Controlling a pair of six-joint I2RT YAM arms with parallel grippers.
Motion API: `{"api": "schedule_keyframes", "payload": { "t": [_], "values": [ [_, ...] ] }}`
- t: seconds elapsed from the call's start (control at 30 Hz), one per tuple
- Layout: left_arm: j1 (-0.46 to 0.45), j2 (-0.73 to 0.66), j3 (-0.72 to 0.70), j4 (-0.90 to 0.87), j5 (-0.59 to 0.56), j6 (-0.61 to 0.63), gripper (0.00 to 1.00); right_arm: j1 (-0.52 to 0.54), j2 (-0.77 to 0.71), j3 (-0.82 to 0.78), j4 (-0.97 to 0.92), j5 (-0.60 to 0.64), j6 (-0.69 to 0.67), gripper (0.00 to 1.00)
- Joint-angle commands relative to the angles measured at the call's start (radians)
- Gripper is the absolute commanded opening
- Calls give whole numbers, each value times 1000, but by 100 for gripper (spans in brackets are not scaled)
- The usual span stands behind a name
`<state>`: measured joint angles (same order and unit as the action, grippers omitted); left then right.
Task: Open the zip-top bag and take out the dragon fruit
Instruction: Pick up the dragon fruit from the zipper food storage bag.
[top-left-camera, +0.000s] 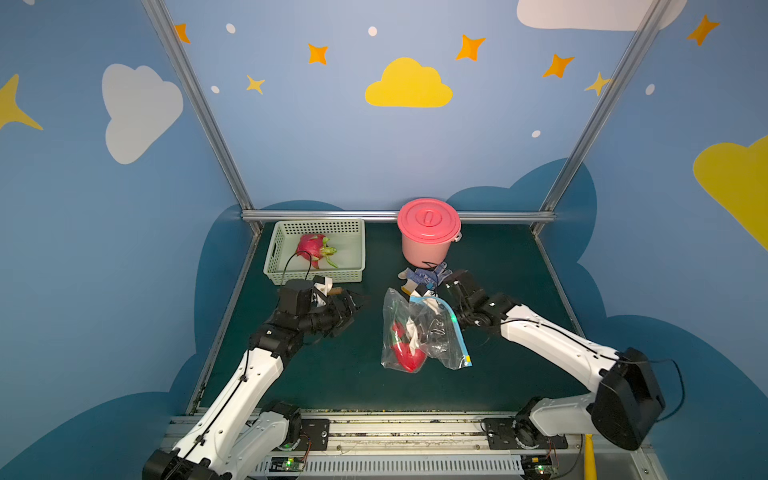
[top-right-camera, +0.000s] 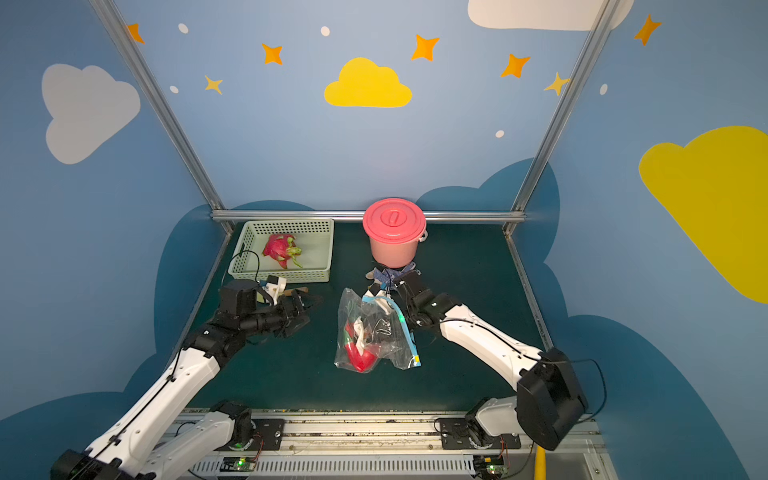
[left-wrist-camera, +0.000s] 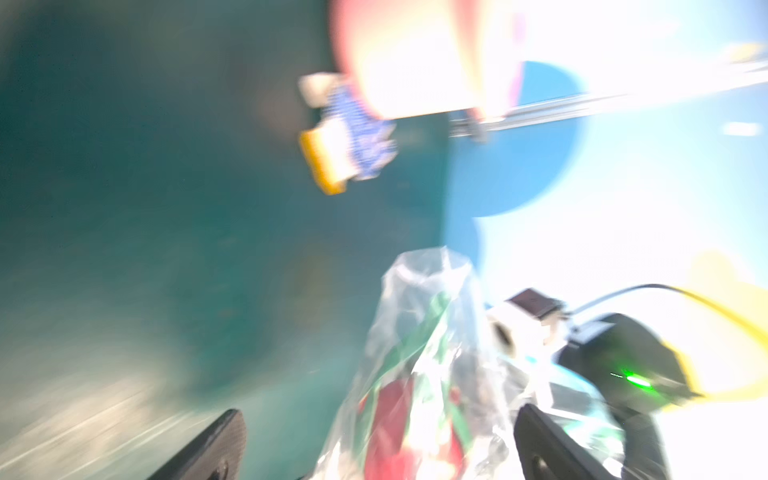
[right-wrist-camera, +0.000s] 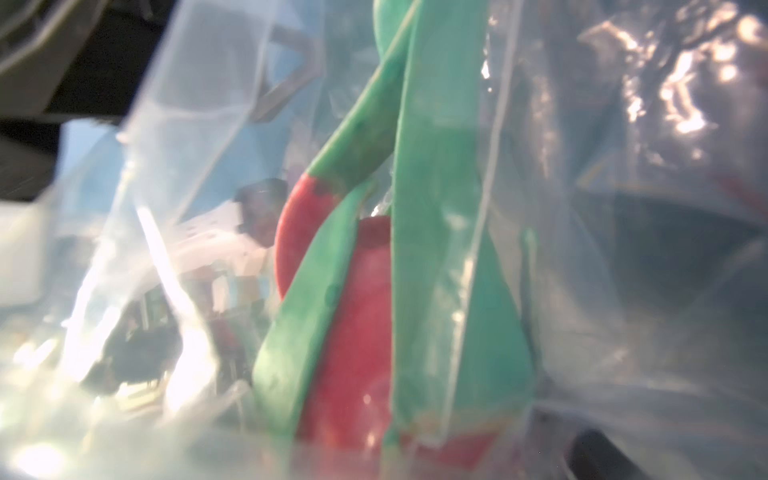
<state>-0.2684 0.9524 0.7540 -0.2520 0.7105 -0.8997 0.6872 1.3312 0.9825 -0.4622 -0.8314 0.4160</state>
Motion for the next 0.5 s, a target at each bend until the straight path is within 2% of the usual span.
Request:
{"api": "schedule_keyframes", "payload": {
  "t": [0.0, 0.07, 0.23, 0.47],
  "values": [
    [-14, 88, 99, 108, 158, -63, 100, -38, -81, 23, 17, -136, -93, 45],
    [-36, 149, 171, 66, 195, -25, 100, -61, -88, 43, -1, -169, -109, 45],
    [-114, 281, 358, -159, 209, 203, 100, -81, -30, 108, -53, -265, -147, 45],
    [-142, 411, 444, -112, 232, 215, 99, -75, 3, 153, -58, -300, -144, 44]
  ]
}}
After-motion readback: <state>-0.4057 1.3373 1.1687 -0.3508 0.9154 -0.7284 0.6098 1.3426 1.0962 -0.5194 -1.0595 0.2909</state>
